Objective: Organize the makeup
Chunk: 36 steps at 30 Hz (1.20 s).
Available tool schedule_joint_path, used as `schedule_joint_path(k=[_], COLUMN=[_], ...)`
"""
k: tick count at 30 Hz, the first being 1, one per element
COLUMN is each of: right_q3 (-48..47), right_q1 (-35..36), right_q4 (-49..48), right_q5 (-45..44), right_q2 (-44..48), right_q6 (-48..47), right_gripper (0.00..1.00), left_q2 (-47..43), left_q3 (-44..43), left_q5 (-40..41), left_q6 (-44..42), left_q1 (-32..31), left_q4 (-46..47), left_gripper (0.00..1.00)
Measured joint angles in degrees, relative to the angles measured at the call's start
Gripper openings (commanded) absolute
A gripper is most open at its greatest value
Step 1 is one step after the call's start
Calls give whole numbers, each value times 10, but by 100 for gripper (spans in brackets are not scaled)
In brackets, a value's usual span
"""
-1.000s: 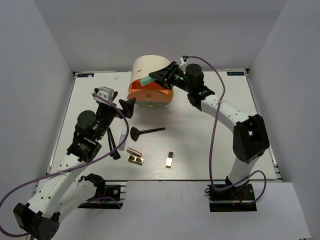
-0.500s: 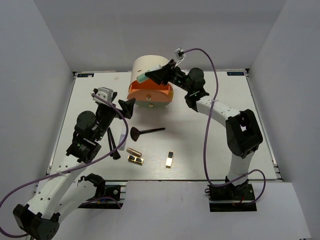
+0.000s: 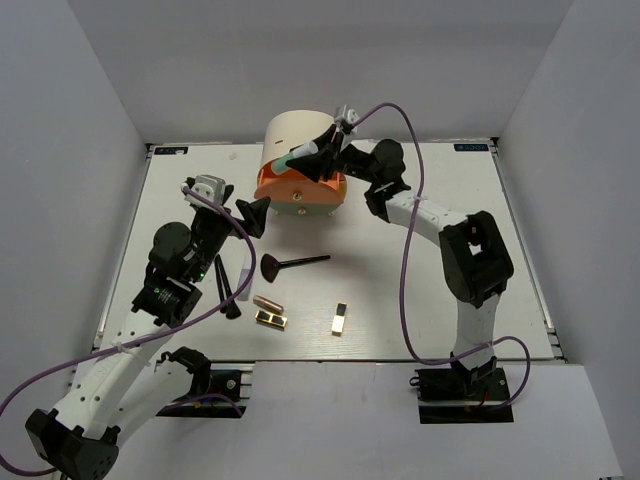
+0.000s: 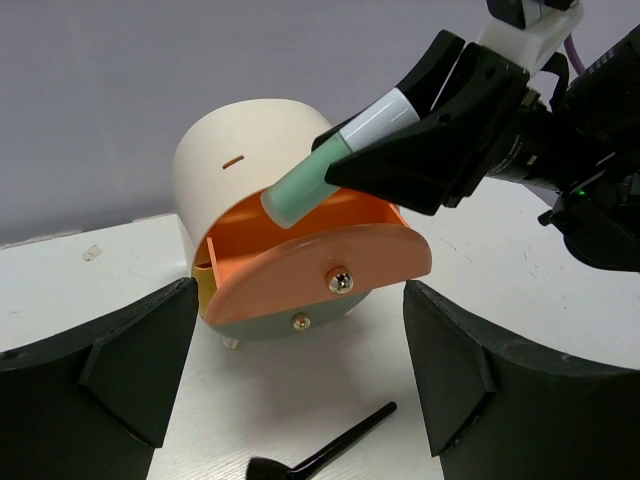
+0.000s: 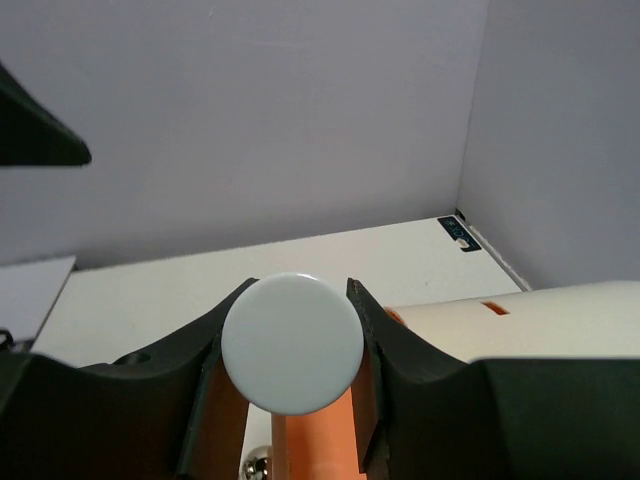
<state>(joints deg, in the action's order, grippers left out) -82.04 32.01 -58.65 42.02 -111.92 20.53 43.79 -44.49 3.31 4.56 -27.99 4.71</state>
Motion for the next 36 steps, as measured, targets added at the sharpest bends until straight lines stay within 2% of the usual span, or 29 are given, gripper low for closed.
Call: schedule_joint_path(k=[5,12,36], right_q3=[-18,-34,-34], right_q1=[-2,-5,-17], right_q4=[-8,-16,-16], right_q5=[50,77,88], right_q2=[-18,-30,-38], right_q6=[-35,-61,-73], right_gripper=[0,0,0], left_q2=[0,1,7], left_q3=[0,0,0], left_q5=[2,3,3], left_q6=[2,5,10], left_q1=[0,0,0], left_q4=[0,-2,-5], left_gripper=[94,94,94])
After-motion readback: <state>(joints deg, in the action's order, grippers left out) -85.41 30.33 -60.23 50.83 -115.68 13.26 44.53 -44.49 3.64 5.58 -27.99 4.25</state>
